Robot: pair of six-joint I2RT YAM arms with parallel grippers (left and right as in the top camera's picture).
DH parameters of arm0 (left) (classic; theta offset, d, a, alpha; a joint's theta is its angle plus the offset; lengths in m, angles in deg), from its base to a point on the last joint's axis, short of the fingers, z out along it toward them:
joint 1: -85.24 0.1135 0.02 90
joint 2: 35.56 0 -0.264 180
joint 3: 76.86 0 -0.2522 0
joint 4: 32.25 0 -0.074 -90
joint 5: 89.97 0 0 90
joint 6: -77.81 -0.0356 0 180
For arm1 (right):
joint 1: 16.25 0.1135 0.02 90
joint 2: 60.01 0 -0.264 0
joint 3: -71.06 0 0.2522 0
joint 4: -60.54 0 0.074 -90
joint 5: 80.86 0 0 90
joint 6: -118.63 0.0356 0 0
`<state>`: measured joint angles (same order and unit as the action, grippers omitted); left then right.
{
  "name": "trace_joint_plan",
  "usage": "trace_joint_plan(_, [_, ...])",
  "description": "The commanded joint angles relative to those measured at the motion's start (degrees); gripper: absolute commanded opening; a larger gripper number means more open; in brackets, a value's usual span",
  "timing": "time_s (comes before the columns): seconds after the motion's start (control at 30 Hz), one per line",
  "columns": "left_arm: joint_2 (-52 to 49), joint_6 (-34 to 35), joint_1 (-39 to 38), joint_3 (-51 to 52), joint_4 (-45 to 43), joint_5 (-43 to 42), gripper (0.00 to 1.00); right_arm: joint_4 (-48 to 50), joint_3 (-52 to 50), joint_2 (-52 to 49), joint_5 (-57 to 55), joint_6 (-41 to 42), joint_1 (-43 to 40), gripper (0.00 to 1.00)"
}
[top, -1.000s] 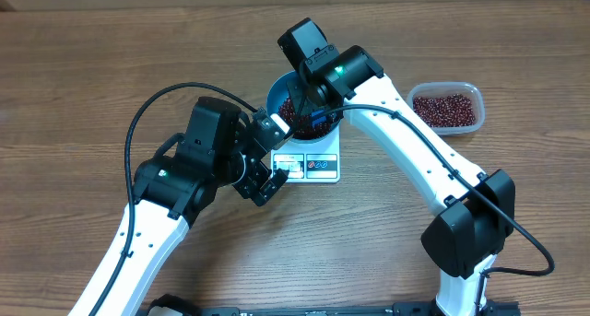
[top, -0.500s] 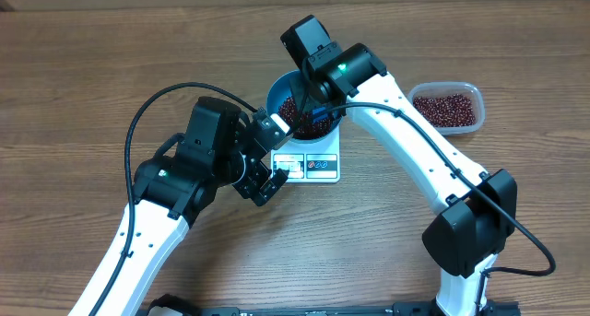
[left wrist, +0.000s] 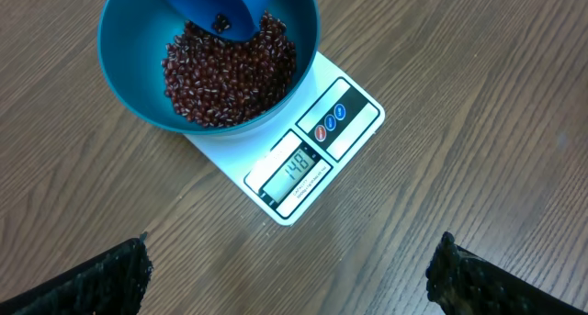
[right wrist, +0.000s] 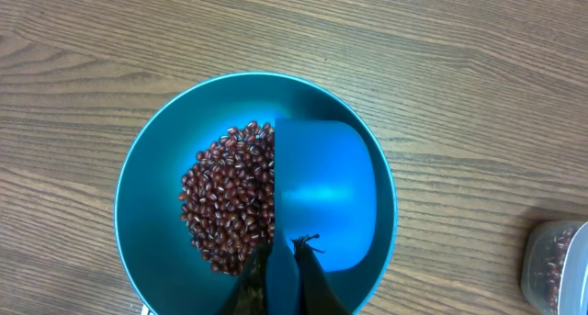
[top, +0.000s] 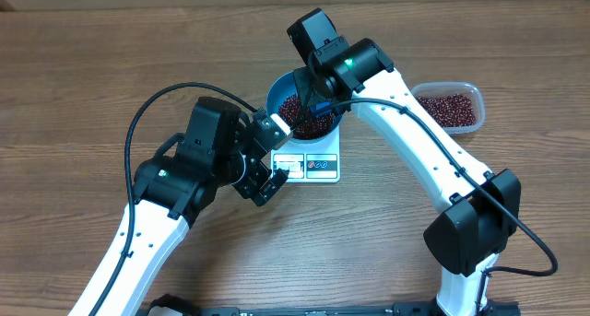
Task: Scoop item into bowl and weigh 150g on scale
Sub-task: 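Tilt the blue scoop to pour beans into the teal bowl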
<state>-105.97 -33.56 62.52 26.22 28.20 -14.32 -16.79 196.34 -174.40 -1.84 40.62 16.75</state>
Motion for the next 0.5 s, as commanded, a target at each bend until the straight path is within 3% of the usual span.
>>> trace_joint_plan(0.0, [0.02,0.39,0.31,-0.33,-0.2,-0.07,1.0,0.26,1.88,1.42,-1.01,0.35,-0.2,0.04])
trace_joint_plan(0.47, [0.02,0.39,0.31,-0.33,-0.2,-0.07,1.0,-0.17,1.88,3.28,-4.09,-0.07,-0.2,0.04])
